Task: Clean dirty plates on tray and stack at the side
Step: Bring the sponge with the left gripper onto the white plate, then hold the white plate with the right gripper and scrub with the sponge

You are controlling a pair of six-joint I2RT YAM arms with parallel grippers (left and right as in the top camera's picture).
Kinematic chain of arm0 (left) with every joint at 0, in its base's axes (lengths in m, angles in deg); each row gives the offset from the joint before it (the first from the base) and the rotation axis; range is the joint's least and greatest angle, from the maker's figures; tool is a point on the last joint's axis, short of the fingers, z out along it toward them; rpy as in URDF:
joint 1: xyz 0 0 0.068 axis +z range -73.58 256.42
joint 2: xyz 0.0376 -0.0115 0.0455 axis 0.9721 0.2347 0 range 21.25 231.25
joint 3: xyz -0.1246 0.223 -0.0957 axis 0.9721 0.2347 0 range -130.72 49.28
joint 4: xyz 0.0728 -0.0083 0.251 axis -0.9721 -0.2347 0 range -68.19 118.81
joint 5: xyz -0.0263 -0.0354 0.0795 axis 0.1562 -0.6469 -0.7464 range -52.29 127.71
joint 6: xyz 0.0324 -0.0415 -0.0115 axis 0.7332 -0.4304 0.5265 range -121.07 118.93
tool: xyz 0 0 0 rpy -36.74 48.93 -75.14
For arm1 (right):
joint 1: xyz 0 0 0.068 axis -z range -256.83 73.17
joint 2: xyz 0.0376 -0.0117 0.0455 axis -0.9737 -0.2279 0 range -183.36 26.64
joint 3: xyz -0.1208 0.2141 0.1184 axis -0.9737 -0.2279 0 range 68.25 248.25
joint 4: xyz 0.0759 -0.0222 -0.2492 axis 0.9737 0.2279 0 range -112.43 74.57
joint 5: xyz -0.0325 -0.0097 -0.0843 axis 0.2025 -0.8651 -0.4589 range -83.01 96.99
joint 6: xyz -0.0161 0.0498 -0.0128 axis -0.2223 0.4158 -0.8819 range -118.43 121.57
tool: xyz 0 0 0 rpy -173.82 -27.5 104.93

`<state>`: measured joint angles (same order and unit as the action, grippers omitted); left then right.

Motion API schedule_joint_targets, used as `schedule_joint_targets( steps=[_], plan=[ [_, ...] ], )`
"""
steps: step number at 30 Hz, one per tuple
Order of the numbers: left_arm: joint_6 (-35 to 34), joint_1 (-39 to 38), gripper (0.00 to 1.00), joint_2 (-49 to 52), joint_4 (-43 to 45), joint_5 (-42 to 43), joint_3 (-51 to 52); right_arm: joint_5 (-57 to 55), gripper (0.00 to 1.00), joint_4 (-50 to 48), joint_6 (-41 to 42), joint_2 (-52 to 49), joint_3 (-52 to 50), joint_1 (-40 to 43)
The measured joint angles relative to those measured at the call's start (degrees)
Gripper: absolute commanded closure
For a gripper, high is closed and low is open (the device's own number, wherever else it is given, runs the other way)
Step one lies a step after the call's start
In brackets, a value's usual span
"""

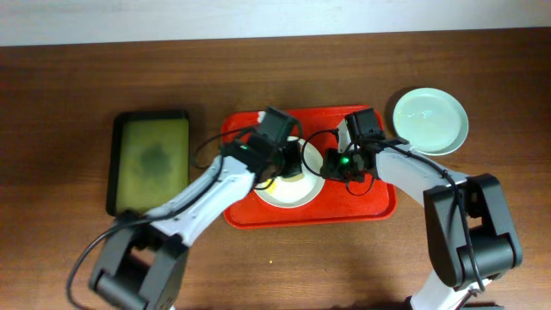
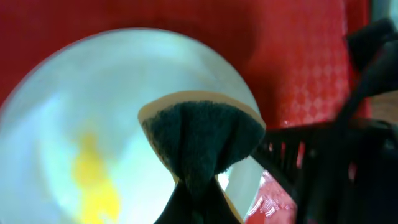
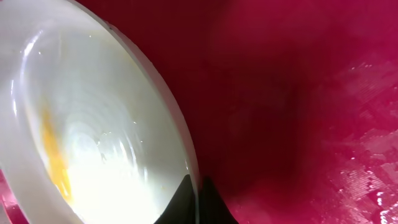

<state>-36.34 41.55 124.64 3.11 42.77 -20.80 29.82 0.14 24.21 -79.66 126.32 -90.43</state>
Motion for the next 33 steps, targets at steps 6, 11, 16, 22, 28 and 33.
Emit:
schedule_joint_targets(
  steps=[6, 11, 16, 22, 28, 33],
  plan=[
    [-0.9, -0.2, 1.0, 4.6, 1.5, -2.7, 0.0, 0.6, 0.96, -0.5, 1.2, -0.6, 0.0, 0.1],
    [-1.0, -0.2, 1.0, 5.1, 1.7, -5.1, 0.0, 0.9, 0.96, -0.5, 1.4, -0.7, 0.0, 0.5],
    [-1.0, -0.2, 1.0, 5.1, 2.5, -6.0, 0.0, 0.8, 0.96, 0.1, 1.2, -0.7, 0.2, 0.5],
    [-1.0, -0.2, 1.0, 5.1, 2.6, -6.2, 0.0, -3.0, 0.96, 6.4, 0.7, 0.7, 1.4, 0.7],
    [-1.0, -0.2, 1.0, 5.1, 2.9, -6.2, 0.0, -5.2, 0.96, 7.6, -0.6, 1.3, 1.4, 0.6],
    [-1.0, -1.5, 1.0, 6.7, 5.7, -6.2, 0.0, -6.4, 0.96, 6.9, -0.6, 1.4, 1.4, -0.5]
  ],
)
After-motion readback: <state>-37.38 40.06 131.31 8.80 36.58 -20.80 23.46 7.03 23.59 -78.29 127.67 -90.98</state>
